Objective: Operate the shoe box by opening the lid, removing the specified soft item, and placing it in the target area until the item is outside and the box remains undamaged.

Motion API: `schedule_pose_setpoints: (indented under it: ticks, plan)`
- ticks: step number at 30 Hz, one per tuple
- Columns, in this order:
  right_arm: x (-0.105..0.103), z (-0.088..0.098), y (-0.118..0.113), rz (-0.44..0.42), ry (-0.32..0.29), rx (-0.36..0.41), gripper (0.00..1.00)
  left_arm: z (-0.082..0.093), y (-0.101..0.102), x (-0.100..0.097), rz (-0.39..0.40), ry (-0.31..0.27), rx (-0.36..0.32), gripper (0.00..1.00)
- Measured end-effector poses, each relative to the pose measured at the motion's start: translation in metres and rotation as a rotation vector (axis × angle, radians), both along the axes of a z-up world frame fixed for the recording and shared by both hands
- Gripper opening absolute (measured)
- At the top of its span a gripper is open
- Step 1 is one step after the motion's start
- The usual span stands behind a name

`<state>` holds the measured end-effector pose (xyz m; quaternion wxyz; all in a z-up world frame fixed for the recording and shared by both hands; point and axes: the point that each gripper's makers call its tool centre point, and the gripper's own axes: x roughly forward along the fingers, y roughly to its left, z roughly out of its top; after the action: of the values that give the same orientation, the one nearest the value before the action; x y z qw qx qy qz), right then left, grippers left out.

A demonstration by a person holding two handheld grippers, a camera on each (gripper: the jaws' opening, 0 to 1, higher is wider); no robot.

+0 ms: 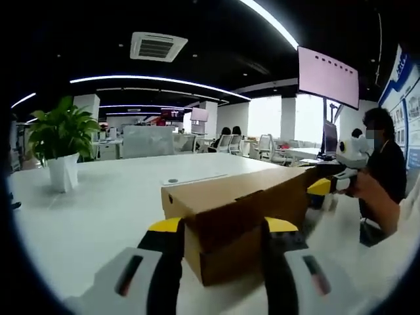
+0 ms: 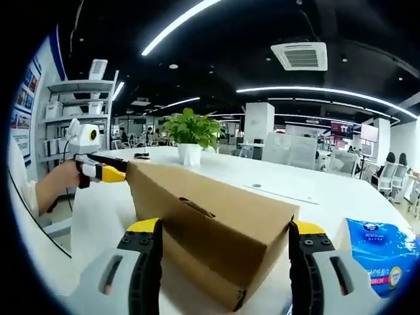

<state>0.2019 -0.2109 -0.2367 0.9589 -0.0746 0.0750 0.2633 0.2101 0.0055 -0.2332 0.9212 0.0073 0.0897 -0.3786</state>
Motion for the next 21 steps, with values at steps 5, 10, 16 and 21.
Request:
schedule_pose_setpoints:
  ticks: [5,10,16,21]
  plan:
    - [-0.002,0.000,-0.002,-0.001,0.002,-0.013,0.77,0.004,0.000,-0.002,-0.017,-0.067,0.045,0.49]
    - [-0.009,0.012,0.001,0.034,-0.049,-0.037,0.73,0.007,0.001,-0.002,-0.028,-0.129,0.104,0.54]
    - [-0.014,0.024,0.009,0.085,-0.177,-0.164,0.72,0.011,0.003,-0.002,-0.045,-0.237,0.192,0.56]
    - [-0.025,0.037,0.023,0.175,-0.342,-0.238,0.70,0.008,0.004,-0.004,-0.066,-0.342,0.318,0.56]
